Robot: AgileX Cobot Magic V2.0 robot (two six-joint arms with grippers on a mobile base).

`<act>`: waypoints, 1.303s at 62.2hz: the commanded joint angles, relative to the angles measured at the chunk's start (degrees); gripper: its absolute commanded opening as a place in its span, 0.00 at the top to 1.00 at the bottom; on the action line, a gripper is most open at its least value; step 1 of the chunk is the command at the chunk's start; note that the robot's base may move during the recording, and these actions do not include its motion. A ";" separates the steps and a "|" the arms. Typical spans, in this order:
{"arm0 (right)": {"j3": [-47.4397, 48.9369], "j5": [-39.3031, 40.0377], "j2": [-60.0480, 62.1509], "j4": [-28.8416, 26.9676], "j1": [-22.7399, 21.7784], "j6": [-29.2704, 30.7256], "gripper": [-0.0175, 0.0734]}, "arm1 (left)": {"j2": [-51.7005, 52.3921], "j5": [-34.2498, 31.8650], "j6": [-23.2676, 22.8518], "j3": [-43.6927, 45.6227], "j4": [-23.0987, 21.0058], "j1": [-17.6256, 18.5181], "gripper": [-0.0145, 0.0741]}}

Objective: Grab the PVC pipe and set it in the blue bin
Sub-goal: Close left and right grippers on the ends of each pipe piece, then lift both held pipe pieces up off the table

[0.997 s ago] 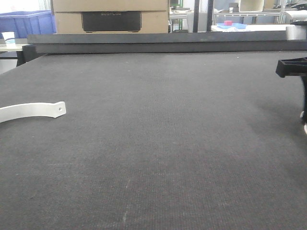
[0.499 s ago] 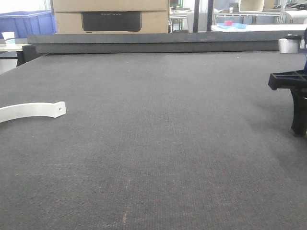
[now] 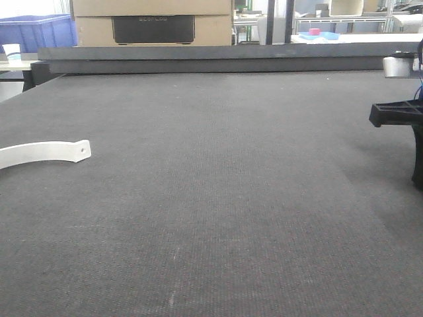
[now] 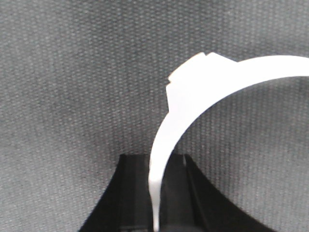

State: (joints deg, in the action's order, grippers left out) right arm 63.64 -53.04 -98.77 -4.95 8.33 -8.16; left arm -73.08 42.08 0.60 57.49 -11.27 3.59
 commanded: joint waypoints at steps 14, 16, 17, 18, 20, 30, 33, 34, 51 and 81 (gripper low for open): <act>2.53 -5.36 2.82 0.10 0.27 1.16 0.99 | -1.67 12.75 -5.30 5.18 4.80 -3.82 0.96; 3.14 -6.11 3.47 0.10 0.27 1.16 0.99 | -2.50 14.58 -5.30 6.04 5.82 -4.05 0.96; 3.37 -6.40 3.72 0.10 0.27 1.16 0.99 | -2.96 15.72 -5.30 6.46 6.44 -3.99 0.96; 3.63 -6.81 4.00 0.10 0.27 1.16 0.99 | -3.34 16.41 -5.30 6.88 7.09 -3.99 0.96; 4.03 -7.07 4.50 0.10 0.27 1.16 0.99 | -4.24 17.63 -5.30 7.94 8.63 -3.99 0.96; 4.94 -7.82 6.93 0.10 0.27 1.16 0.99 | -9.71 22.28 -5.18 12.47 10.20 -3.99 0.96; 4.94 -7.82 7.16 0.10 0.27 1.16 0.99 | -11.96 22.72 -5.19 13.59 10.48 -3.99 0.96; 4.94 -7.82 7.27 0.10 0.27 1.16 0.99 | -12.51 22.72 -5.19 13.83 10.61 -3.99 0.96; 4.94 -7.96 7.26 0.10 0.27 1.80 0.99 | -21.02 23.91 -5.19 14.81 14.91 -3.99 0.96; 4.94 -6.73 7.26 0.10 0.27 2.21 0.99 | -23.00 17.57 -5.40 10.61 13.45 -3.99 0.50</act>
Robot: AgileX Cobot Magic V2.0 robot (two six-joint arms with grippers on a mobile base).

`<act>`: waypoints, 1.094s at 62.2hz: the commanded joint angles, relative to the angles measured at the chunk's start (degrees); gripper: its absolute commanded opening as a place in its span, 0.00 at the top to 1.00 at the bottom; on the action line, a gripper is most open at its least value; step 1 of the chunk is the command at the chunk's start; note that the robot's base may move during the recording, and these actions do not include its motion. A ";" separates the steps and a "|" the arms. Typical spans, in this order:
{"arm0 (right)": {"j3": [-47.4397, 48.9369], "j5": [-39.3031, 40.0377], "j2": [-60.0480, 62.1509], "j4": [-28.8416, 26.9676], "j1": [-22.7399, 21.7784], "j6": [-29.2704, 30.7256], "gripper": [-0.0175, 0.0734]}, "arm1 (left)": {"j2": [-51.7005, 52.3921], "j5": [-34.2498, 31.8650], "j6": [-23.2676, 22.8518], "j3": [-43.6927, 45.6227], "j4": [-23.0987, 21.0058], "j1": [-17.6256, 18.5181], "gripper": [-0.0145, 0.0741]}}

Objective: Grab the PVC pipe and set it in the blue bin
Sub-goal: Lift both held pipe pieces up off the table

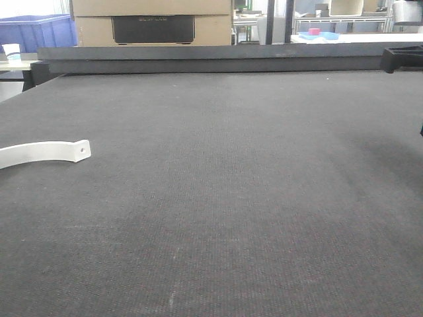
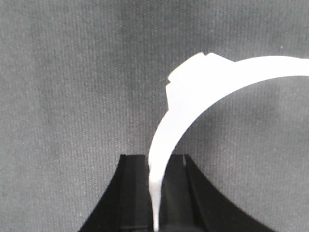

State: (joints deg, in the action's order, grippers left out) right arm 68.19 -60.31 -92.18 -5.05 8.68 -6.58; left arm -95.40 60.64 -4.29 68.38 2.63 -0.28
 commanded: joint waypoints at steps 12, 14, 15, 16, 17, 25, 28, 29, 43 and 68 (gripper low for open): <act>0.39 0.78 0.67 0.21 -0.08 0.64 0.99 | -4.40 -2.02 -0.51 -0.28 -0.45 -0.11 0.50; 0.39 0.78 0.67 0.21 -0.08 0.64 0.99 | -4.84 -1.91 -0.51 -0.39 -0.60 -0.11 0.50; 0.39 0.78 0.67 0.21 -0.08 0.64 0.99 | -5.07 -1.91 -0.51 -0.39 -0.60 -0.11 0.50; 0.39 0.78 0.67 0.21 -0.08 0.64 0.99 | -5.28 -1.91 -0.51 -0.39 -0.69 -0.11 0.50; 0.39 0.78 0.67 0.21 -0.08 0.64 0.99 | -5.53 -1.91 -0.51 -0.39 -0.81 -0.11 0.50; 0.39 0.78 0.67 0.21 -0.08 0.64 0.99 | -6.76 -1.91 -0.51 -0.39 -1.45 -0.11 0.50; 0.39 0.78 0.67 0.21 -0.08 0.64 0.99 | -6.76 -1.91 -0.51 -0.39 -1.85 -0.11 0.51; 0.39 0.78 0.67 0.21 -0.08 0.64 0.99 | -6.76 -1.91 -0.51 -0.39 -2.00 -0.11 0.52; 0.39 1.19 0.67 0.21 -0.08 0.64 0.99 | -6.76 -2.03 -0.51 -0.39 -2.11 -0.11 0.87; 0.39 1.21 0.67 0.21 -0.08 0.64 0.99 | -3.70 -0.81 -0.51 -0.39 -3.61 0.12 0.96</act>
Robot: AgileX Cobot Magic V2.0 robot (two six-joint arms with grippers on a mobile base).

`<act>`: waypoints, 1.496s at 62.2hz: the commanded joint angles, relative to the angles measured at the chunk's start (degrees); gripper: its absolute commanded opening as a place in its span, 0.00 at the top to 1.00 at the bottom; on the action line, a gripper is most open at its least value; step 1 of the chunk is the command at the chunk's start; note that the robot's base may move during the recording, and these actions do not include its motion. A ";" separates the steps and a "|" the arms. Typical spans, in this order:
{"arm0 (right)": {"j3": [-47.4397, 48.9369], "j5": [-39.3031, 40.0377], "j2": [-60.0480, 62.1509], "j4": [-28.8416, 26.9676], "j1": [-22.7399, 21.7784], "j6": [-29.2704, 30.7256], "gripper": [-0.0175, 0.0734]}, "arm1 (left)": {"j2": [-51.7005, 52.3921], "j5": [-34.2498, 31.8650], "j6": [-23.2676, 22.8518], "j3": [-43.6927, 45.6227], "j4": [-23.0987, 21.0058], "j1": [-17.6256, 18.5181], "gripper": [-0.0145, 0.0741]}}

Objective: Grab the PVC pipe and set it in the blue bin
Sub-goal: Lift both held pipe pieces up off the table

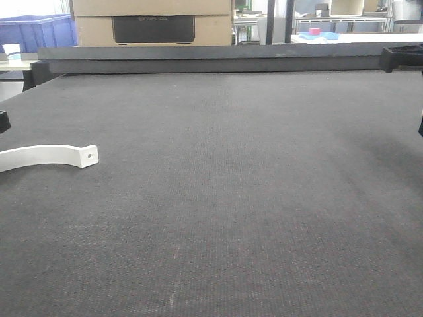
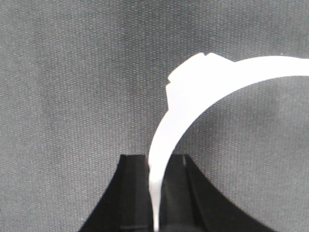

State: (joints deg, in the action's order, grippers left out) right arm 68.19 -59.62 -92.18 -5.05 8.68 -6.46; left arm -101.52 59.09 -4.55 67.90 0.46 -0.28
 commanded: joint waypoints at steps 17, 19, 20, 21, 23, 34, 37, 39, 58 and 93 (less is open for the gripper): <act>0.39 -0.82 0.95 0.21 -0.08 0.51 0.99 | 13.98 -2.60 0.20 0.09 -2.24 0.13 0.96; 0.39 -0.93 0.94 0.21 -0.08 0.51 0.99 | 15.70 -3.57 0.20 0.09 -2.24 0.13 0.96; 0.39 -0.94 1.11 0.21 -0.08 0.51 0.99 | 16.35 -3.95 0.20 0.09 -2.24 0.13 0.96; 0.39 -0.94 1.11 0.21 -0.08 0.51 0.99 | 16.96 -4.61 0.20 0.09 -2.24 0.13 0.96; 0.39 -0.79 1.22 0.21 -0.08 0.51 0.99 | 18.49 -5.45 0.20 0.09 -2.24 0.13 0.96; 0.39 1.53 3.59 0.21 -0.08 0.51 0.99 | 23.68 -10.83 0.30 -0.60 -2.24 0.13 0.96; 0.39 2.69 4.72 0.21 -0.08 1.04 0.99 | 25.02 -12.38 0.30 -1.33 -2.33 0.13 0.96; 0.39 3.47 5.83 0.21 -0.08 1.58 0.99 | 25.82 -13.38 0.30 -1.84 -2.50 0.13 0.96; -2.99 18.45 18.22 1.99 -0.08 5.09 0.99 | 35.22 -30.50 0.30 -12.56 -3.17 0.13 0.96; -28.27 44.78 46.05 3.60 -0.08 5.09 0.99 | 58.01 -47.62 0.30 -27.85 -5.10 0.13 0.96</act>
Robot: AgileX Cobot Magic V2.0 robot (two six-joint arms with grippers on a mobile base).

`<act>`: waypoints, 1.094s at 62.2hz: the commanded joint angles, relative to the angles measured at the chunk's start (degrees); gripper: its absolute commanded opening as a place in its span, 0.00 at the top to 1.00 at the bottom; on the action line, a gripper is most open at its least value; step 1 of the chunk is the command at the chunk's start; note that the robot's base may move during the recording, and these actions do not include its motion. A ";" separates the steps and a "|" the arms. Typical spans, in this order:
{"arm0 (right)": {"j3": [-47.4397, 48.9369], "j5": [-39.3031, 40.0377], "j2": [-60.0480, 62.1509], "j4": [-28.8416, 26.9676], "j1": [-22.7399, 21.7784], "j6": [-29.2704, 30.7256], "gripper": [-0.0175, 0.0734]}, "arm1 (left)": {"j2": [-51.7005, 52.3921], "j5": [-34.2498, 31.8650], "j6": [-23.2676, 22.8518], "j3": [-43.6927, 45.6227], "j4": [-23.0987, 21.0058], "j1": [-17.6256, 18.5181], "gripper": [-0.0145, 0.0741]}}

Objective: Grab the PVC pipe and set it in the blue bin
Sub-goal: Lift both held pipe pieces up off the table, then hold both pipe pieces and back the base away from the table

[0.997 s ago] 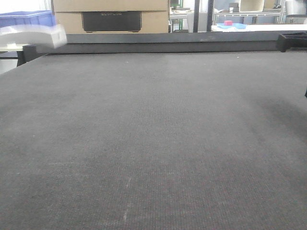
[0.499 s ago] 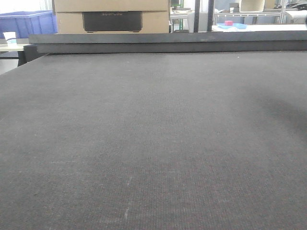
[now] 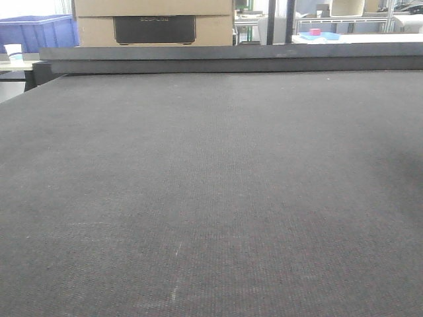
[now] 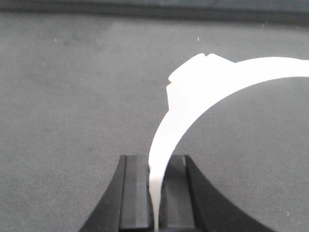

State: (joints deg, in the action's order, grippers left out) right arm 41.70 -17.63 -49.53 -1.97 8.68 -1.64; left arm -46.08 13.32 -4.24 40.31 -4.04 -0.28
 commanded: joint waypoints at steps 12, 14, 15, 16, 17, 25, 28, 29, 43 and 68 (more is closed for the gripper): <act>-1.93 3.87 6.70 0.52 -0.08 0.27 0.99 | 7.00 -4.21 -0.01 -0.26 -0.60 0.13 0.96; -1.93 4.71 6.92 0.52 -0.08 0.27 0.99 | 7.54 -5.00 -0.01 -0.26 -0.60 0.13 0.96; -1.93 4.86 7.10 0.52 -0.08 0.27 0.99 | 7.80 -5.40 -0.01 -0.26 -0.60 0.13 0.96; -1.93 5.17 7.33 0.52 -0.08 0.27 0.99 | 7.94 -5.41 -0.01 -0.26 -0.60 0.13 0.96; -1.93 5.31 7.49 0.52 -0.08 0.27 0.99 | 8.09 -5.49 -0.01 -0.26 -0.60 0.13 0.96; -1.93 6.61 9.78 0.52 -0.08 0.27 0.99 | 8.77 -4.82 -0.01 -0.26 -0.60 0.13 0.96; -1.93 7.63 10.61 0.52 -0.08 0.27 0.99 | 8.88 -4.71 -0.01 -0.26 -0.60 0.13 0.96; -1.93 7.81 10.85 0.52 -0.08 0.27 0.99 | 8.88 -4.71 -0.01 -0.26 -0.60 0.13 0.96; -1.93 7.40 11.59 0.52 -0.08 0.27 0.99 | 8.86 -5.26 -0.01 -0.26 -0.60 0.13 0.96; -1.93 7.92 11.55 0.52 -0.08 0.27 0.99 | 8.86 -5.54 -0.01 -0.26 -0.60 0.13 0.96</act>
State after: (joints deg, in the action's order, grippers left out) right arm 39.77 -11.29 -38.10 -1.87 8.68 -1.55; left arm -37.58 9.61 -4.24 39.85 -4.19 -0.28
